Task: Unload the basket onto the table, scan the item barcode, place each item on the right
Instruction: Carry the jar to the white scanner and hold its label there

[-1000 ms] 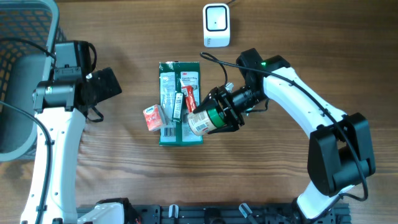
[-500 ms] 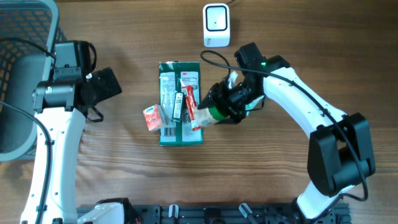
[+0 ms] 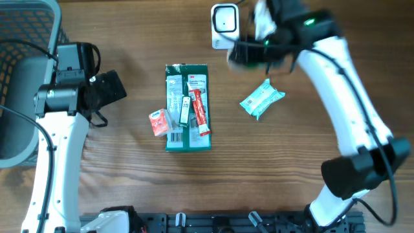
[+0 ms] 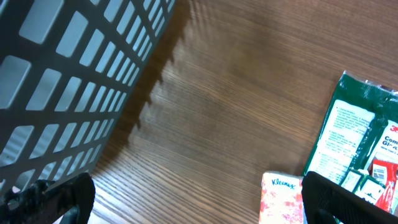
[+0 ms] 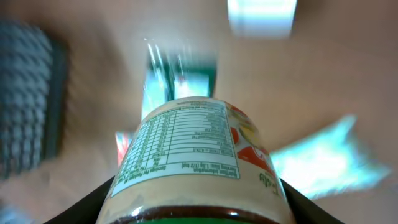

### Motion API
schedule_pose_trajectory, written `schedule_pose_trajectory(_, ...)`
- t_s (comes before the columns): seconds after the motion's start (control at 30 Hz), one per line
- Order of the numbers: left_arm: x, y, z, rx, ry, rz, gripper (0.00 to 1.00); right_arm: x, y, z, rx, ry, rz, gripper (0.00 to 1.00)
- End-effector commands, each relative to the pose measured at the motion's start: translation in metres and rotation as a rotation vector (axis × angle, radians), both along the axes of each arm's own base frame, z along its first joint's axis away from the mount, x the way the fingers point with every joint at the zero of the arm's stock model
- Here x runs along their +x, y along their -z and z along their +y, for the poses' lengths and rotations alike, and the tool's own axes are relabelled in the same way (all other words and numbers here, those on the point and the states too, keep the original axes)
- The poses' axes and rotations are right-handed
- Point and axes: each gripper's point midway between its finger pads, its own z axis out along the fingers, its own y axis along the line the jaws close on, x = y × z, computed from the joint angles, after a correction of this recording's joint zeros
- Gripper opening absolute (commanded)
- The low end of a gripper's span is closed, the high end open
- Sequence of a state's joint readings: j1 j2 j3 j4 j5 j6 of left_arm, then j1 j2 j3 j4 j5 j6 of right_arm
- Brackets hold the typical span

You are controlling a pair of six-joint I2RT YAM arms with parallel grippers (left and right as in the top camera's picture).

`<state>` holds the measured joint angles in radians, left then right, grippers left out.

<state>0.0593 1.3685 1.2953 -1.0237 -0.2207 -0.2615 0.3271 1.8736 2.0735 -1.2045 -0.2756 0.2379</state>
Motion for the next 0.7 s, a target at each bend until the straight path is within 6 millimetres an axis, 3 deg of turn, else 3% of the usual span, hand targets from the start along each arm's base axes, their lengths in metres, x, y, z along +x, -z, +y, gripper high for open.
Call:
schedule_pose_trajectory(0.0,0.001,-0.01,0.004,0.012,-0.019,-0.032,1.0,0.031,-0.051,-0.015,-0.139,-0.041,-0.291,0.04)
schedule_pose_trajectory(0.1,0.001,-0.01,0.004,0.012,-0.019,-0.032,1.0,0.055,-0.058,-0.007,-0.167,-0.103,-0.423,0.05)
schedule_pose_trajectory(0.17,0.001,-0.01,0.004,0.012,-0.019,-0.032,1.0,0.073,-0.051,-0.002,-0.18,-0.126,-0.476,0.05)
schedule_pose_trajectory(0.23,0.001,-0.01,0.004,0.012,-0.019,-0.032,1.0,0.095,-0.033,0.005,-0.184,-0.122,-0.493,0.04)
schedule_pose_trajectory(0.27,0.001,-0.01,0.004,0.012,-0.019,-0.032,1.0,0.111,-0.015,0.01,-0.185,-0.123,-0.491,0.05)
schedule_pose_trajectory(0.47,0.001,-0.01,0.004,0.012,-0.019,-0.032,1.0,0.159,0.059,0.027,-0.189,-0.126,-0.476,0.05)
schedule_pose_trajectory(0.57,0.001,-0.01,0.004,0.012,-0.019,-0.032,1.0,0.178,0.082,0.032,-0.189,-0.114,-0.498,0.05)
schedule_pose_trajectory(0.67,0.001,-0.01,0.004,0.012,-0.019,-0.032,1.0,0.197,0.092,0.023,-0.222,-0.011,-0.526,0.05)
